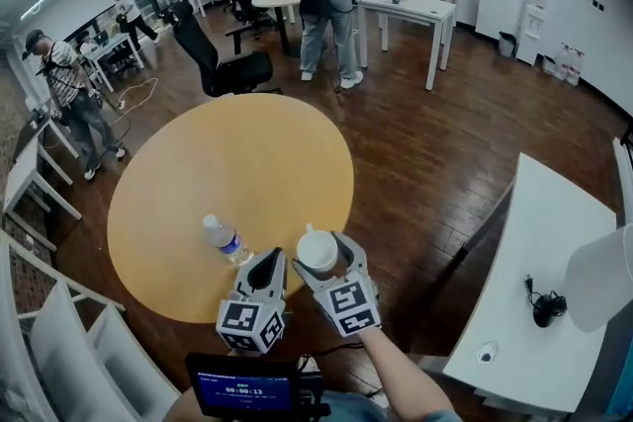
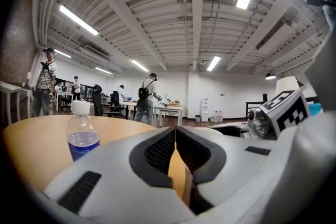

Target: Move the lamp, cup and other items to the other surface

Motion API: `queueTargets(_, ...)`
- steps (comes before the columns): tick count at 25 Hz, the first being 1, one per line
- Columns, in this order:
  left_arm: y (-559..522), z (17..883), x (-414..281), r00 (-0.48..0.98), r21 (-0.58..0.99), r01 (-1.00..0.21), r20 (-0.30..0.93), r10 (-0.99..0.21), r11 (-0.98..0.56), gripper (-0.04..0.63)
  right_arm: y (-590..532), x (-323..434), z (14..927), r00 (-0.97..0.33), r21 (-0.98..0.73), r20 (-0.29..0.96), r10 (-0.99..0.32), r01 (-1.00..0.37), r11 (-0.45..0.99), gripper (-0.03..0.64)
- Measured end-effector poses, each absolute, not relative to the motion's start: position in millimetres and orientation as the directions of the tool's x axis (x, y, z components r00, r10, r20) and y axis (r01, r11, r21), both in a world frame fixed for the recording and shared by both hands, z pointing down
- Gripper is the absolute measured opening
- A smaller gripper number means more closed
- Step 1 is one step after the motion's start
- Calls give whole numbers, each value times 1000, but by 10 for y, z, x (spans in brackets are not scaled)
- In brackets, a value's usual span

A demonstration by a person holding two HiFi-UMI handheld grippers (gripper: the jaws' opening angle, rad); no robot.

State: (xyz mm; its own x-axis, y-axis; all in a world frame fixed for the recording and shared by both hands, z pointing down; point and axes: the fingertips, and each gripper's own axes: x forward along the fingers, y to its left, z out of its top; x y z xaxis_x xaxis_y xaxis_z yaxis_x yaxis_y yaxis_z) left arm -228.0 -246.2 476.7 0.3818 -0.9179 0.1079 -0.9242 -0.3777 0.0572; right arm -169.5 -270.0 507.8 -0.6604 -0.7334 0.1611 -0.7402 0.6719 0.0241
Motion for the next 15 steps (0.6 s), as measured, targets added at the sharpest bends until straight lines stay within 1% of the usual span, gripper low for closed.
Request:
queueTargets(6,-2564,4905,-2648,365,30,-931,138,-921,-364,11,-2974,-2205,5421,-693,12,213,-689,-703,711,396)
queueTargets(11,-2639,5081,-2710,378,33,-925,170,-910,-378,11,-3156,-2468,5684,-699,8,249,-671,-691,723,396)
queueTargets(15,-2694,5142,-2730,395,34,-918,176,-902,-395,11,-3218,-2656,5842,-720,-26,248,-649,-674,738,396)
